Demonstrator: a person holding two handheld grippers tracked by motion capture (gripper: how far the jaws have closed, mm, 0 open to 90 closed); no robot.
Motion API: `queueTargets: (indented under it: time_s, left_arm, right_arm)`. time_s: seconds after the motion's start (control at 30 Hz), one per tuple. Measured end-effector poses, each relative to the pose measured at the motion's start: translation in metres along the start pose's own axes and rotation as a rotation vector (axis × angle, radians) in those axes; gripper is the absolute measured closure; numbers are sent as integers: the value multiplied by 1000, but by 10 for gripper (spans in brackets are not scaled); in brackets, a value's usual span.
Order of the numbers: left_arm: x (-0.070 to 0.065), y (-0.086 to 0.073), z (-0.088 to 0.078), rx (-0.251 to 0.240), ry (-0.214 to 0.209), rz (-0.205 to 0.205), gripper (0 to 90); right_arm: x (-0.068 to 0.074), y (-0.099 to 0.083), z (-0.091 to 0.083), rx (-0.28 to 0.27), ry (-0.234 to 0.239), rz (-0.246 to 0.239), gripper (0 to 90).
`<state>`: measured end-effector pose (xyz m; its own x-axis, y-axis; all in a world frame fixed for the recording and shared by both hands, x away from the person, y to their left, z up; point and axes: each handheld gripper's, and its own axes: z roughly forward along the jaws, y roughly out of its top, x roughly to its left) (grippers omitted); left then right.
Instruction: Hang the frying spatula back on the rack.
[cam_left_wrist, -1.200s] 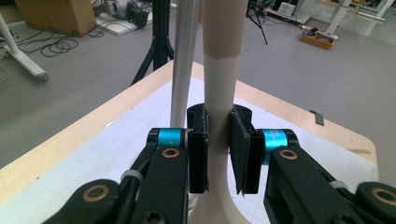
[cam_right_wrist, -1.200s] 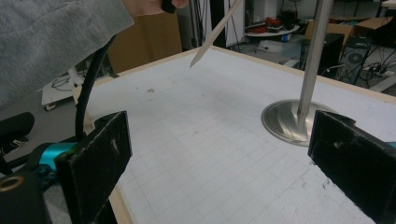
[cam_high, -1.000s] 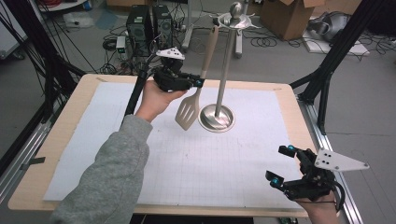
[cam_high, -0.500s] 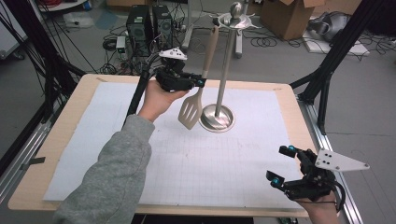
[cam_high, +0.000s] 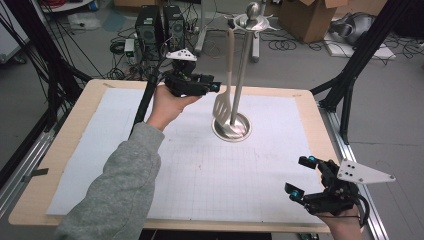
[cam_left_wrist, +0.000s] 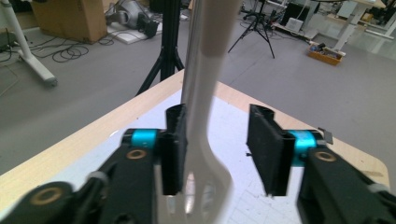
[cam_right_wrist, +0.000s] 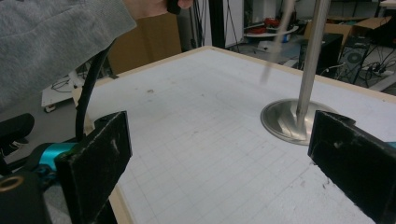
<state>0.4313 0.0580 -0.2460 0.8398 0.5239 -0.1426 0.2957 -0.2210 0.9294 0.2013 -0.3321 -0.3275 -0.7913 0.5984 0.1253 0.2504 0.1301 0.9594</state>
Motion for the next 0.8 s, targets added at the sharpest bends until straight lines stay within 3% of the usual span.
queueTargets:
  time_s: [0.2,0.3,0.43,0.6,0.8]
  left_arm:
    - [3,-3,-7,-22,8,30,316]
    - [4,-3,-12,-18,-3,11,233]
    - [5,-3,-20,-56,-27,-12,131]
    - [7,-9,-27,-52,-43,-11,96]
    - [11,-19,-42,-66,-34,0,96]
  right_arm:
    - [0,0,1,2,1,1,50]
    - [0,0,3,4,3,5,50]
    - [-2,1,6,4,9,-2,50]
    - [-3,3,9,2,22,-3,50]
    - [-5,5,18,6,39,-9,50]
